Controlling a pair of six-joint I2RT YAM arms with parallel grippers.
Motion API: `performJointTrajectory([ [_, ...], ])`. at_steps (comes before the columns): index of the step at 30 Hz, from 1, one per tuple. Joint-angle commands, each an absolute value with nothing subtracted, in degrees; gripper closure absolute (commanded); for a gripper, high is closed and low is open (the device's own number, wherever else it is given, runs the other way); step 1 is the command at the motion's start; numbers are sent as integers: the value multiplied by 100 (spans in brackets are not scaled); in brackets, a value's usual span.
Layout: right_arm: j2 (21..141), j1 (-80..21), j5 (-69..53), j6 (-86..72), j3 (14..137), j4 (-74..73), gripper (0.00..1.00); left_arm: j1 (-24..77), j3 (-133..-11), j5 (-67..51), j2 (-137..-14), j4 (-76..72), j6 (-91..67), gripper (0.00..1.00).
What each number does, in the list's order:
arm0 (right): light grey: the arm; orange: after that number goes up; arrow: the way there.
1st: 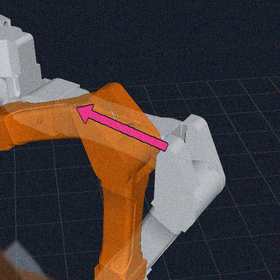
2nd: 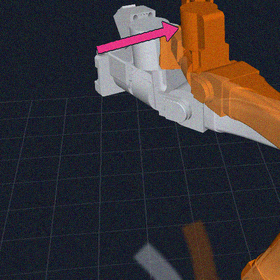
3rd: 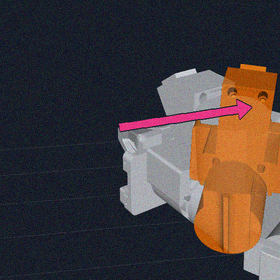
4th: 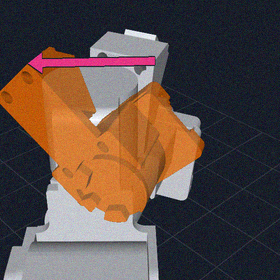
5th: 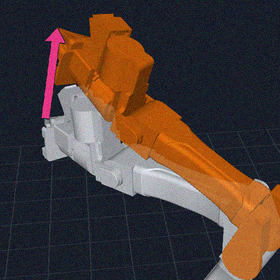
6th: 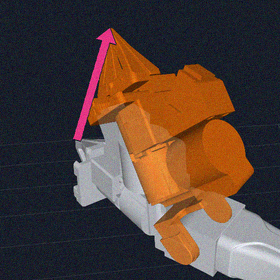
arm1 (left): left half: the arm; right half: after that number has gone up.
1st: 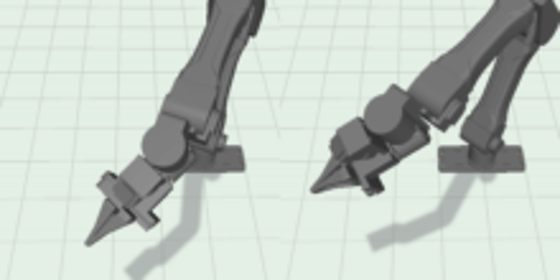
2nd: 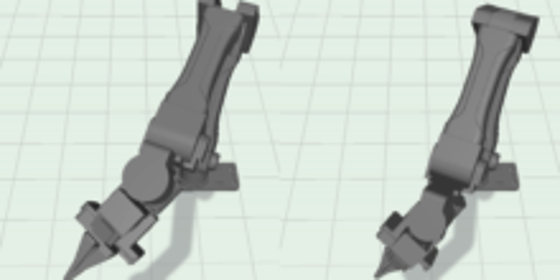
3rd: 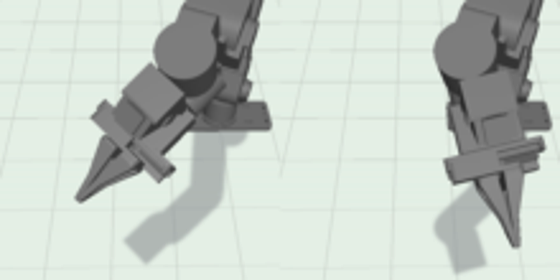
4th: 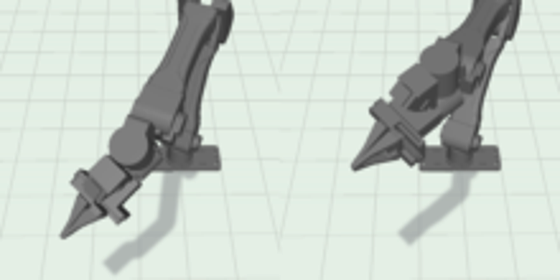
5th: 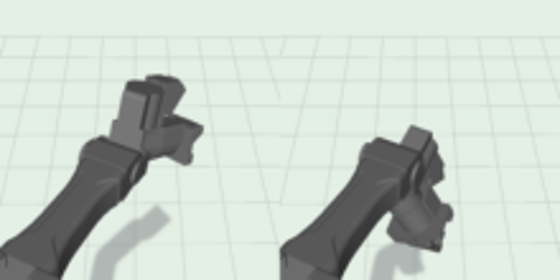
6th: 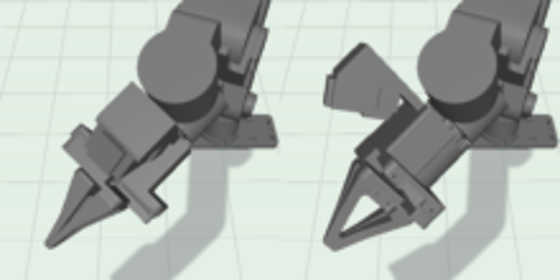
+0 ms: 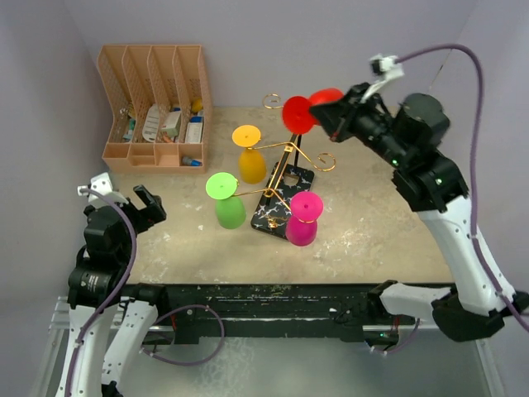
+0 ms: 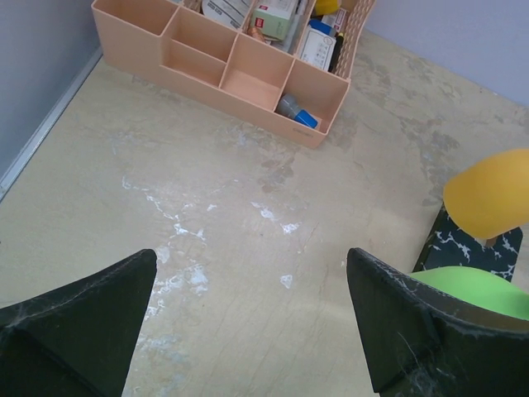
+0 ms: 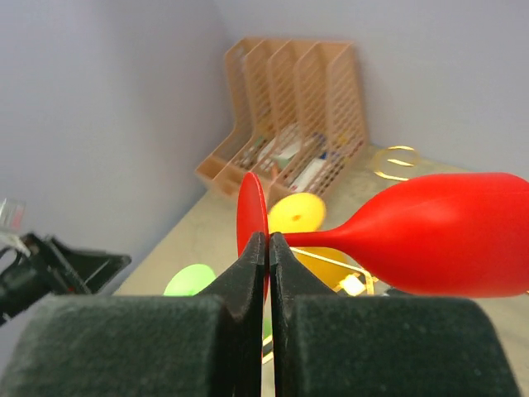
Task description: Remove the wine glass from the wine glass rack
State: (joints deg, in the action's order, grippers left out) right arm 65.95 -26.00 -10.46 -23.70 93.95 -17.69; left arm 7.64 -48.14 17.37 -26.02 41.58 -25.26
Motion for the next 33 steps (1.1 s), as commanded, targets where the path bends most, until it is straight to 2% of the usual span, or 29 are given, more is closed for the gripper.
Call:
performJointTrajectory([
  [1,7287,-3812,-317,-1350,10514,-2193,100,786,-5385,1680,-2587,4206,-3012,1],
  [8,8449,-5635,1284,-18,11913,-2383,100,791,-7610,1552,-3267,5632,-3794,0],
  [13,8524,-6295,1813,965,11471,-1722,100,791,-8508,805,-3344,5977,-4245,0],
  [17,8014,-6955,2686,1779,10289,-700,100,791,-8501,-313,-3350,5633,-4463,1],
  [22,7191,-7582,4034,2201,9105,-198,100,791,-8265,-2074,-3866,5051,-4487,1],
  [28,6414,-8840,5478,2463,8300,-486,100,798,-7907,-3775,-4196,4055,-4814,1],
  [33,6575,-10027,6925,3116,7766,-328,100,800,-7049,-5081,-4148,2746,-6030,3],
])
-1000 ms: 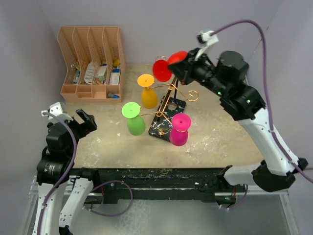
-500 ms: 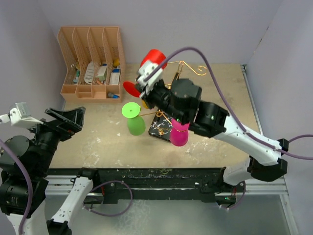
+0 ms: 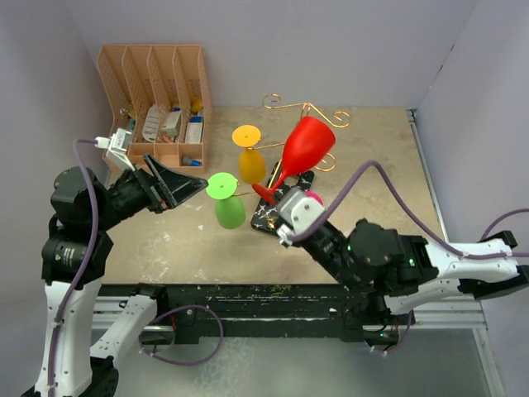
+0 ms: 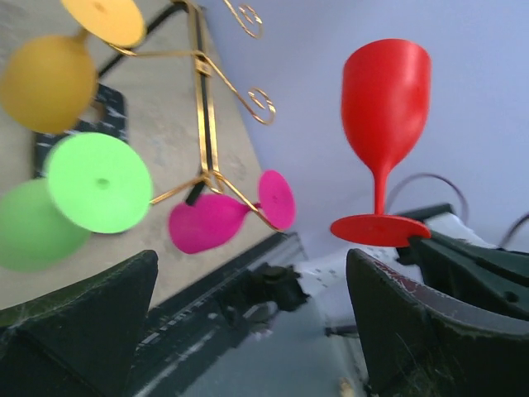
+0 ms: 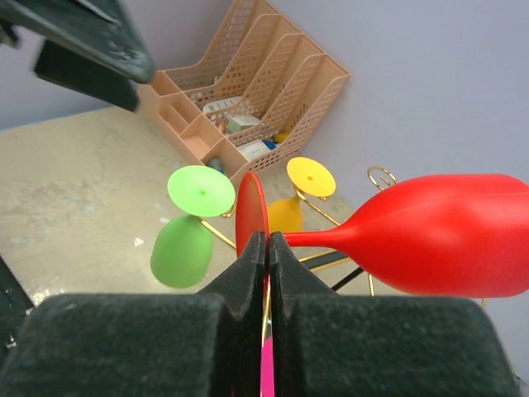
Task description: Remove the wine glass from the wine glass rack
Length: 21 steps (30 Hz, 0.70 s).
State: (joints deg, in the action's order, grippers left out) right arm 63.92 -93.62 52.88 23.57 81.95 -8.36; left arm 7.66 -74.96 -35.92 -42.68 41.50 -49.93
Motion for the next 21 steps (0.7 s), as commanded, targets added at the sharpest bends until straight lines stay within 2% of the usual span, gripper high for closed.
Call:
performJointTrajectory([
  [1,6667,-10152,7272,3417,7577,-53,100,800,-6905,-5234,-4110,2527,-6288,3],
  [5,6864,-10370,7923,4207,7041,534,100,807,-6781,-5490,-4002,2281,-6820,4],
  [10,6683,-10537,7855,5910,6558,2606,100,858,-6813,-5470,-3943,2612,-6773,4],
  [12,6707,-10563,7759,6341,6488,2997,100,898,-6691,-5451,-3917,2693,-6723,4],
  [17,6878,-10589,7369,6490,6794,2683,100,932,-6490,-5353,-3826,2825,-6606,5],
  [21,6779,-10584,6671,6071,7407,1557,100,932,-6465,-5286,-3808,2858,-6561,5],
])
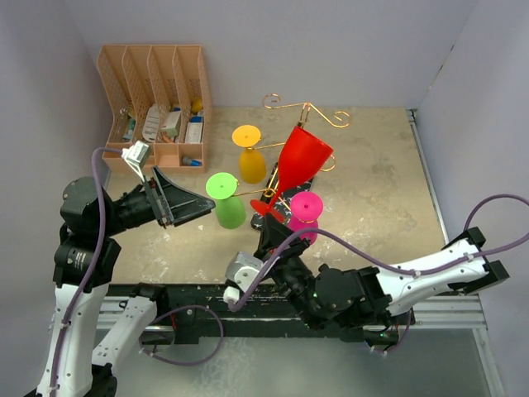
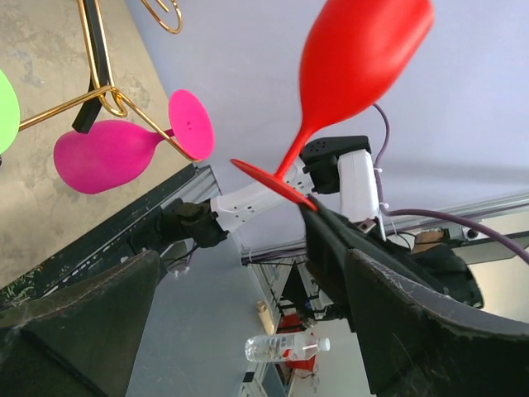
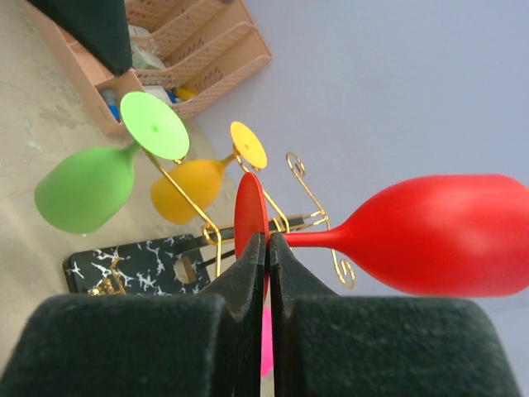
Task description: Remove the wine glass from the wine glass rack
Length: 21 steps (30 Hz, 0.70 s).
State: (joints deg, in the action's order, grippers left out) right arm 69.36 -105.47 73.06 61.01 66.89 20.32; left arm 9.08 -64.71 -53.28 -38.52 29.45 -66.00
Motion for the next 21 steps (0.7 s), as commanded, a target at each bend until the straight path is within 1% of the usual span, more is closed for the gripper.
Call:
performJointTrajectory([
  [1,6703,-10586,6459,6081,7545,1421,100,932,-6464,-5274,-3804,2846,-6564,5],
  [3,6478,-10587,5983,6313,7639,1276,100,932,-6467,-5251,-3794,2810,-6592,5],
  [7,5851,-10586,5032,7261,7115,1473,100,931,-6471,-5218,-3796,2611,-6854,5],
  [13,5699,-10583,4979,7588,6836,1347,100,932,-6447,-5103,-3774,1973,-7744,11],
  [17,5727,-10590,4755,8026,6576,1711,100,932,-6486,-5148,-3847,1631,-8270,12],
  [21,5842,-10591,4288,8086,6684,1662,100,939,-6599,-5186,-3949,1624,-8376,12],
])
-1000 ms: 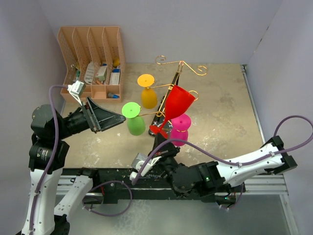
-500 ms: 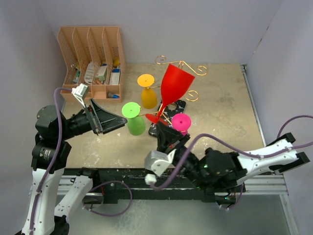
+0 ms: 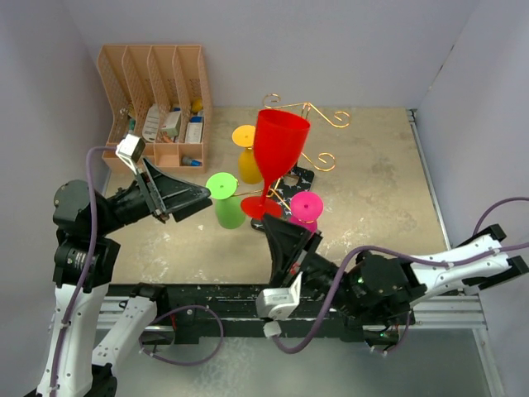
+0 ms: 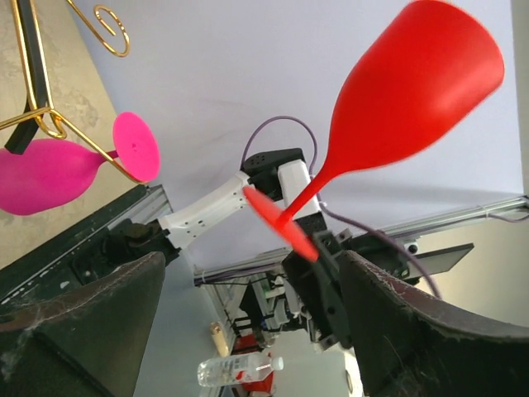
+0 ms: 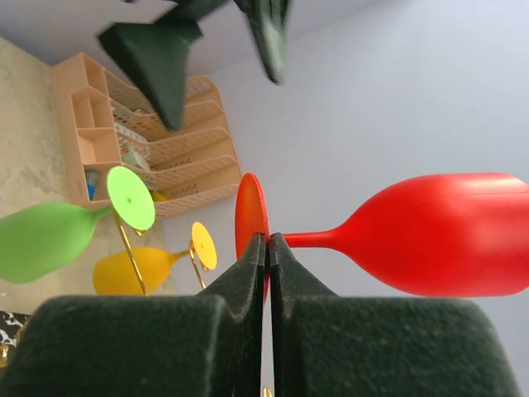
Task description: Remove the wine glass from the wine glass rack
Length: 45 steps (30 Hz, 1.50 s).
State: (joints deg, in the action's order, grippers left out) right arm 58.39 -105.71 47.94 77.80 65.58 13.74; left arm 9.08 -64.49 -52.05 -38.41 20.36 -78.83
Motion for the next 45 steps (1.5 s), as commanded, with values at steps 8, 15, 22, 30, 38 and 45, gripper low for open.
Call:
performJointTrajectory([
  [8,6143,-10591,3959,8496,6771,1932,100,940,-6531,-5224,-3916,1645,-8446,12],
  [15,6282,-10457,3903,9069,6474,2719,100,940,-6379,-5261,-3756,1639,-8767,22],
  [22,6399,-10202,3650,9247,6268,3167,100,996,-5828,-5335,-3537,905,-9734,34],
  [30,6568,-9965,3392,9282,6108,3540,100,1011,-5802,-5287,-3532,782,-10014,32],
  [38,6674,-9883,3315,9291,5948,3777,100,1011,-5645,-5175,-3533,517,-10240,36],
  [45,6846,-9760,3220,9308,5881,4065,100,1011,-5542,-5177,-3502,459,-10274,51],
])
